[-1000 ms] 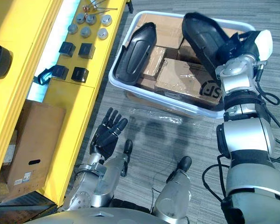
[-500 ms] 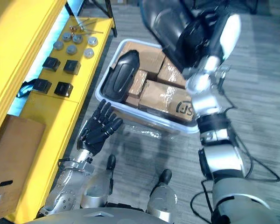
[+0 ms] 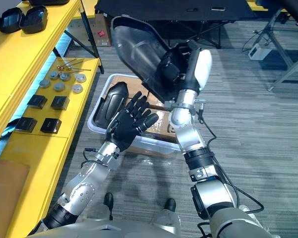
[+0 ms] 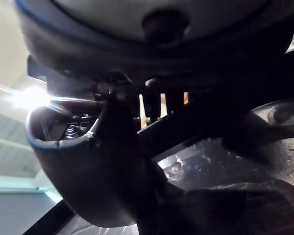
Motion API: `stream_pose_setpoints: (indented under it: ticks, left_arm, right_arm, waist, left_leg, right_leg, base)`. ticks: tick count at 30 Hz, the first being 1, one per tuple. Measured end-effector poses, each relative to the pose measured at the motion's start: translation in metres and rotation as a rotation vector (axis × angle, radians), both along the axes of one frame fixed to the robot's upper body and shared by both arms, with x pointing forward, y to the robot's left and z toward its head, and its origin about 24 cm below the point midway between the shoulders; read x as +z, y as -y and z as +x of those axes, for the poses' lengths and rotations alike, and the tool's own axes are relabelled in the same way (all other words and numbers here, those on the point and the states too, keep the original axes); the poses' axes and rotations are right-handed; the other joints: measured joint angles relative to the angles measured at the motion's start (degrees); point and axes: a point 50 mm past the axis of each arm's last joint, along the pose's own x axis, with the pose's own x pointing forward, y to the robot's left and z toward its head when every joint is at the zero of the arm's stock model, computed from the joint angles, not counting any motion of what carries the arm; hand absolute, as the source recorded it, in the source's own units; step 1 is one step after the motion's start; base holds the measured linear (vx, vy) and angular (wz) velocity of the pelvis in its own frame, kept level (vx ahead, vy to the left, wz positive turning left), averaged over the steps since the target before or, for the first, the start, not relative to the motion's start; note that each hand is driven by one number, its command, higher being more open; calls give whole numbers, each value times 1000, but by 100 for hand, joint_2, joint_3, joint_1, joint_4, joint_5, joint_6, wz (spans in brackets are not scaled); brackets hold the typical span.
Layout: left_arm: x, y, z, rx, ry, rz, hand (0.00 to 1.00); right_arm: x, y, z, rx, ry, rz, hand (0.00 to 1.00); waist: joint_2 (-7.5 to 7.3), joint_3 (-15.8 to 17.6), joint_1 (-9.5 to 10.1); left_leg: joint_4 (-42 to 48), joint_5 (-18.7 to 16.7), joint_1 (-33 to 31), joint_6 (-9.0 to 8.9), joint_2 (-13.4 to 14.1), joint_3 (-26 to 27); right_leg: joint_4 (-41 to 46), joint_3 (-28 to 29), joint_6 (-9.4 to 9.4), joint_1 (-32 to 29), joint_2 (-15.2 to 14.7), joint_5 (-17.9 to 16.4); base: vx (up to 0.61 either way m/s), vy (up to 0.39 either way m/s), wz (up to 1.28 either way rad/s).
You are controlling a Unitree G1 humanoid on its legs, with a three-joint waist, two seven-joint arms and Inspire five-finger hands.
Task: Walk over and take three plastic housings, then place them on the shelf
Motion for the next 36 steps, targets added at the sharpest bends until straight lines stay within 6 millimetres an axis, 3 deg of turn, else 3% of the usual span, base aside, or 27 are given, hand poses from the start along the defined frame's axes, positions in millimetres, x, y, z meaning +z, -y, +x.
stream_pose_setpoints:
  ticks: [9,13,18,20,31,36]
  left_arm:
    - [-22,-1,6,79,-141,37,100]
    - [-22,2,5,114,-152,46,100]
    - [-13,-5,26,272,-141,61,100]
    - [-14,-5,26,270,-141,52,100]
    - [-22,-4,27,234,-258,-150,100]
    - [-16,-20,36,350,-273,-241,100]
  right_arm:
    - [-22,-31,-9,110,-43,20,0]
    - [-27,-30,-9,100,-59,27,0]
    - [-41,-46,-18,158,-74,53,0]
    - [-44,-48,-17,155,-85,68,0]
    - [-62,-47,-20,142,-137,102,0]
    - [-75,-52,-29,176,-158,99,0]
  waist:
    - [-116,-265,-86]
    - [-210,-344,-84]
    - [-313,-424,-111]
    - [-333,-437,-96]
    - [-477,-524,-104]
    - [-527,-554,-179]
  left_leg:
    - [11,-1,54,3,16,74]
    - [14,1,57,3,15,74]
    - [11,0,136,3,17,91]
    - [8,0,135,3,13,90]
    - [-4,0,143,3,12,94]
    - [-4,0,144,3,17,101]
  right_leg:
    - [-225,91,-64,87,59,170]
    - [-226,100,-72,91,60,177]
    - [-233,139,-85,151,65,185]
    - [-233,137,-85,157,63,185]
    - [-236,138,-85,159,62,185]
    - [-238,136,-85,155,64,185]
  base:
    - [-47,-1,-6]
    - [0,0,0]
    - [-7,5,-3]
    - [-13,10,4]
    - [-1,1,0]
    - [0,0,0]
